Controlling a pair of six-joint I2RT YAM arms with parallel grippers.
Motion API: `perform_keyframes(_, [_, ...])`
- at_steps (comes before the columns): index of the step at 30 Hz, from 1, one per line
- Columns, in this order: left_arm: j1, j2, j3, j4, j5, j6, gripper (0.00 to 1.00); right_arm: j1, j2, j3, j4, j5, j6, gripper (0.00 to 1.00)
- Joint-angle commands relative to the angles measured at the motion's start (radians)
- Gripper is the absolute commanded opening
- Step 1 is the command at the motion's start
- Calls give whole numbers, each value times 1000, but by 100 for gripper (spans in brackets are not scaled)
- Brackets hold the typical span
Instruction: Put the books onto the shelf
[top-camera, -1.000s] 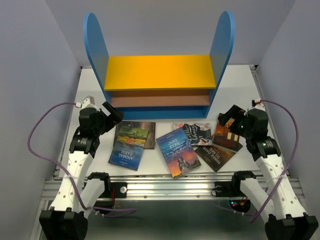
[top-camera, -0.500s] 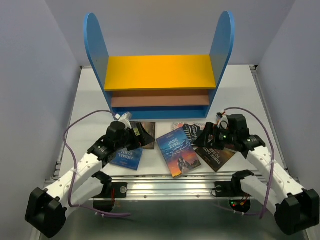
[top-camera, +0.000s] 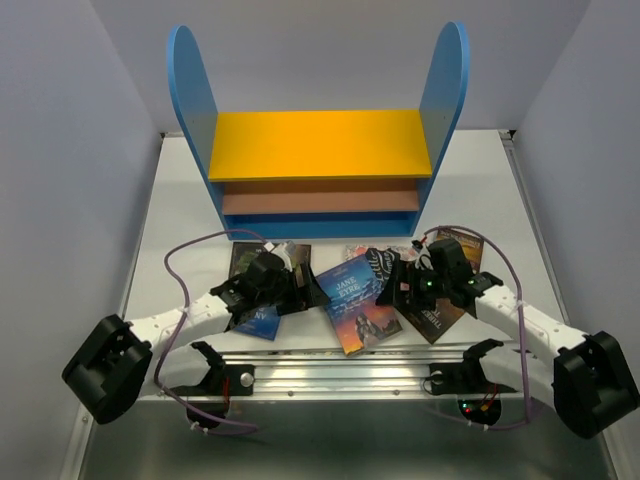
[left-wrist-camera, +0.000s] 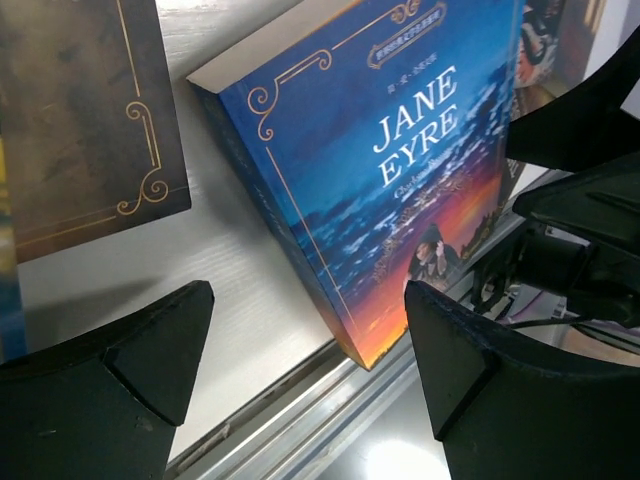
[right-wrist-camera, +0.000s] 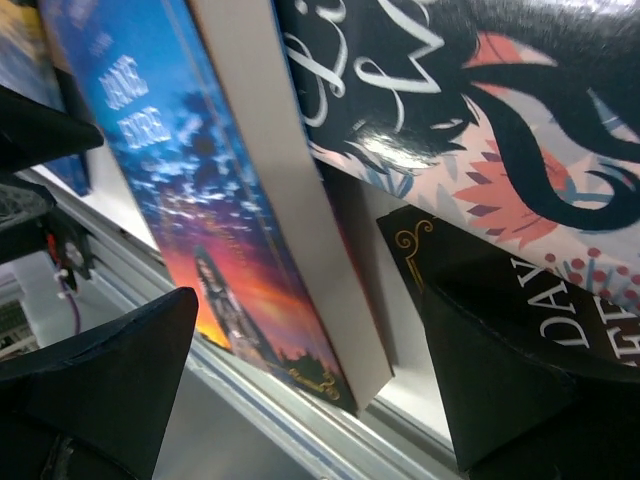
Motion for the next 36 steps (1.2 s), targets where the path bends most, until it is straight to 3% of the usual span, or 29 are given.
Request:
perform_keyframes(1, [-37, 65, 7, 117, 12, -9, 89, 37, 37, -47, 159, 4, 10, 100])
perform_keyframes(10, [-55, 192, 18, 172, 18, -7, 53, 59, 118, -61, 279, -86, 13, 100])
perform_keyframes(23, [-74, 270, 32, 221, 15, -17, 41, 77, 201, -115, 449, -237, 42, 100])
perform_keyframes(26, [-78, 289, 32, 231, 15, -23, 39, 77, 213, -110, 472, -254, 42, 96])
perform_keyframes(27, [-81, 296, 30, 232, 17, -26, 39, 77, 218, -109, 475, -257, 40, 91])
perform_keyframes(28, [-82, 300, 30, 234, 17, -26, 39, 77, 216, -104, 477, -260, 37, 77])
perform_keyframes(30, [-83, 303, 27, 235, 17, -26, 39, 86, 213, -100, 477, -266, 33, 63])
perform_keyframes(31, [-83, 301, 27, 235, 17, -24, 39, 86, 209, -95, 477, -281, 30, 51])
perform_keyframes(33, [-83, 292, 29, 234, 14, -27, 39, 86, 198, -97, 478, -291, 33, 40])
perform_keyframes(35, [-83, 266, 32, 231, 14, -26, 39, 86, 170, -89, 467, -304, 33, 20])
perform_keyframes(36, [-83, 254, 33, 228, 14, -26, 39, 86, 138, -86, 457, -297, 45, 1])
